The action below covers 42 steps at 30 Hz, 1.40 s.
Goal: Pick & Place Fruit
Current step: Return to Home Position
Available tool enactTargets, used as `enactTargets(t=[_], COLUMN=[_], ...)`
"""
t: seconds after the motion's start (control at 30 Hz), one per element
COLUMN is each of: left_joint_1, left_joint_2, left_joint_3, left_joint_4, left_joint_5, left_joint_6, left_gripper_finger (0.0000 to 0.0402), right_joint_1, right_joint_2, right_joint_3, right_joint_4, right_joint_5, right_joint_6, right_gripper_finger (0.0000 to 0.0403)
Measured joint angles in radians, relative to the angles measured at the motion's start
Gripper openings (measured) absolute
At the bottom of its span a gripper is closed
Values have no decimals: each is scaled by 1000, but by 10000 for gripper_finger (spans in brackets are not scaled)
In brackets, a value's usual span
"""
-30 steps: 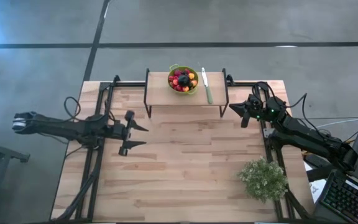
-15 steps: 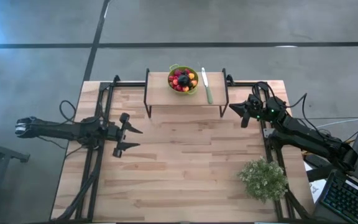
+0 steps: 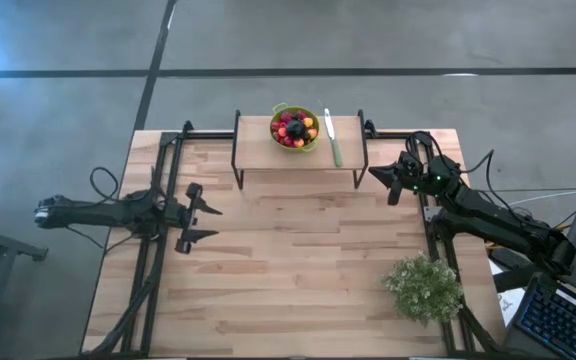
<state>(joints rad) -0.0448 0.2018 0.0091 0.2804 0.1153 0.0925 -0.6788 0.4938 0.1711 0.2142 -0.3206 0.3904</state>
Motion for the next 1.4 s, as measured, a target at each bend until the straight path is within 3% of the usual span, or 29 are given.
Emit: enactTargets(t=[0.23,1.4], left_joint_1=[0,0], left_joint_2=[-45,-52], left_joint_3=[0,-2], left_joint_4=[-69,-72], left_joint_5=[0,0], left_joint_6=[0,0], left_gripper_finger=[243,243], right_joint_1=[0,0], right_joint_2=[0,0], right_joint_3=[0,-1], right_joint_4=[0,0], right_joint_5=[0,0], right_joint_6=[2,0], right_gripper_finger=[8,8])
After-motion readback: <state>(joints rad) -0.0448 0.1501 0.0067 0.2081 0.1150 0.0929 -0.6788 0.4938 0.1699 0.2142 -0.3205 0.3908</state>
